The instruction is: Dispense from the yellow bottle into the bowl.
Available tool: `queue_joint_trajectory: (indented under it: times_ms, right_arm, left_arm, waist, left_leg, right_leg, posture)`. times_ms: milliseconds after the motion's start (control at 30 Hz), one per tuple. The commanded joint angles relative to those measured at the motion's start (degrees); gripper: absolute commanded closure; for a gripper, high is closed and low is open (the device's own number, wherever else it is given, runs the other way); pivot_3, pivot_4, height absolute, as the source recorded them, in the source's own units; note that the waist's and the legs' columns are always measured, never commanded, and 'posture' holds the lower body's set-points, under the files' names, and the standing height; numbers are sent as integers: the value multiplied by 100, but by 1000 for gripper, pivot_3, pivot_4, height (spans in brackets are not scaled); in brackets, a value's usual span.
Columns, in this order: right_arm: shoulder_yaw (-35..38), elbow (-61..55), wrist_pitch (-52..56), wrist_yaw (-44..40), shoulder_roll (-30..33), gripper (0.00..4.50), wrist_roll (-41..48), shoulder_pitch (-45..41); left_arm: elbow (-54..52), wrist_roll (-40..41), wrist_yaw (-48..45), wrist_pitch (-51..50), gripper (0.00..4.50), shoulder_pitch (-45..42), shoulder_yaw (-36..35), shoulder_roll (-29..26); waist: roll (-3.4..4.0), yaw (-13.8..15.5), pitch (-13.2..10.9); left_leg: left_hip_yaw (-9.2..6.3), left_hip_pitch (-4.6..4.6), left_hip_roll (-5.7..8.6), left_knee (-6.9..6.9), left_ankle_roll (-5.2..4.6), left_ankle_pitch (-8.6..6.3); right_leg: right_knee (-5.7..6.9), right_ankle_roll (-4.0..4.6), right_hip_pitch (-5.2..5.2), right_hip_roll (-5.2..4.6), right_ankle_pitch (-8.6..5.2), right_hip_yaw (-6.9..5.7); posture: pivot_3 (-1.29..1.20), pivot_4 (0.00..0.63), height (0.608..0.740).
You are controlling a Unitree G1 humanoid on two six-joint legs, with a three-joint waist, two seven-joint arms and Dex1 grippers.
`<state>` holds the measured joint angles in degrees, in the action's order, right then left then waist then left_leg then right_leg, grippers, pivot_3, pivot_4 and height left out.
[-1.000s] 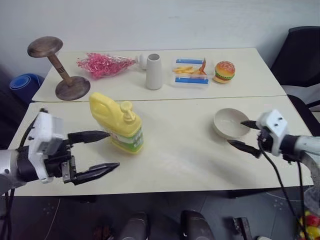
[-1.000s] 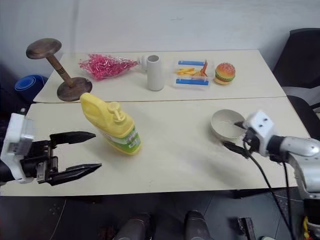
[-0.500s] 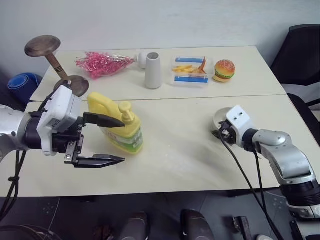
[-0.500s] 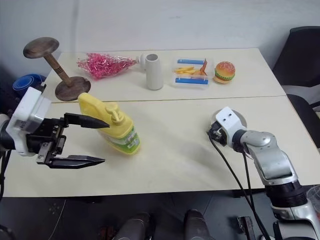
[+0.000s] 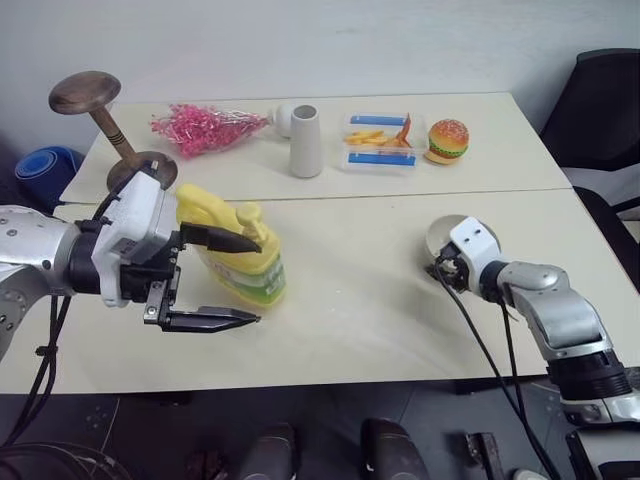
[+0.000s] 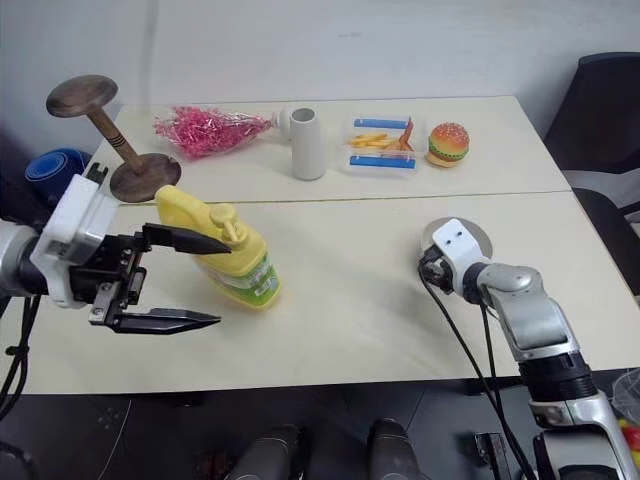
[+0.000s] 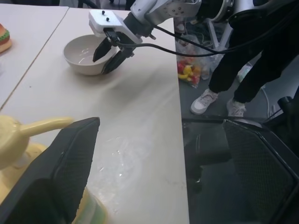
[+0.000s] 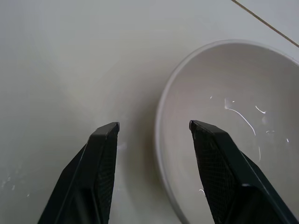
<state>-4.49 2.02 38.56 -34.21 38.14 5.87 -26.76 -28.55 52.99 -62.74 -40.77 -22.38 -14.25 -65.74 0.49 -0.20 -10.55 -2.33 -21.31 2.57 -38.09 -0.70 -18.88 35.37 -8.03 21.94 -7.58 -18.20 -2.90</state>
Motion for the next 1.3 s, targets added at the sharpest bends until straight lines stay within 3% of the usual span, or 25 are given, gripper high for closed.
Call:
queue_joint_trajectory:
  times_ms: [33, 233, 267, 600, 700, 867, 967, 1033, 1167, 1300]
  right_arm:
    - [-58, 264, -308, 80, -90, 2383, -190, -158]
    - [-176, 834, -685, 52, -246, 4324, -397, -293]
    - [-179, 893, -720, 42, -274, 4470, -417, -308]
    - [-221, 996, -1162, -109, -237, 4470, -664, -440]
    - [-296, 327, -1074, -741, 150, 4470, -579, -453]
    - [-461, -1161, -570, -2885, 1147, 4470, 420, -670]
    - [-499, -1863, -141, -4275, 1654, 4500, 1395, -1255]
    - [-700, -2035, -316, -4925, 1745, 4500, 1609, -1627]
    - [-1272, -2014, -1094, -5697, 1479, 4500, 1491, -2150]
    - [-1856, -1801, -1673, -5829, 1136, 4500, 1615, -2613]
  left_arm:
    - [59, -131, -79, 113, 0, -143, 26, 39]
    - [119, -229, -177, 91, 0, -242, 69, 65]
    - [130, -221, -178, 77, 0, -277, 72, 64]
    - [398, -73, -68, -153, 0, -597, -80, 91]
    - [724, 179, 50, -392, 0, -899, -322, 36]
    - [1677, 55, -10, -575, 0, -1885, -170, -75]
    - [2395, -538, -595, -145, 525, -2387, 349, -87]
    - [2718, -818, -958, 32, 1110, -2730, 696, 10]
    - [3213, -1429, -1521, 504, 2361, -3152, 1253, 234]
    - [3478, -1818, -1894, 812, 3549, -3321, 1513, 408]
  waist:
    - [0, 0, 0]
    - [0, -3, 0]
    - [-2, -4, -1]
    - [-3, -7, -2]
    - [-5, -6, -4]
    - [-6, 5, -12]
    - [-7, -7, -16]
    - [-12, -8, -19]
    - [-24, -4, -25]
    - [-26, -13, -26]
  left_leg:
    - [0, 0, 0, 0, 0, 0]
    - [4, 0, 0, -1, 2, 1]
    - [4, 0, 0, -2, 2, 1]
    - [3, 0, -1, -4, 4, 2]
    - [4, -8, -1, -5, 5, 3]
    - [7, -51, -2, -20, 7, 5]
    - [8, -53, -4, -24, 7, 6]
    - [8, -52, -10, -27, 7, 6]
    - [7, -58, -10, -35, 7, 6]
    - [1, -100, -10, -73, 7, 5]
  right_leg:
    - [1, 0, 0, 0, 0, 0]
    - [7, 0, 5, 1, 0, 3]
    - [7, 0, 4, 0, 0, 3]
    - [10, 0, 4, 2, 0, 4]
    - [16, 0, 16, 3, 0, 5]
    - [34, -2, 60, 6, 1, 3]
    - [32, -5, 58, 9, 2, -1]
    - [32, -5, 57, 15, 2, -3]
    - [32, -6, 59, 15, 3, -5]
    - [48, -8, 92, 14, 4, -9]
  posture:
    - [0, 150, 740]
    - [0, 150, 740]
    - [0, 150, 740]
    - [0, 150, 740]
    - [0, 150, 740]
    - [0, 150, 740]
    - [0, 150, 740]
    - [0, 150, 740]
    - [0, 150, 740]
    - [0, 150, 740]
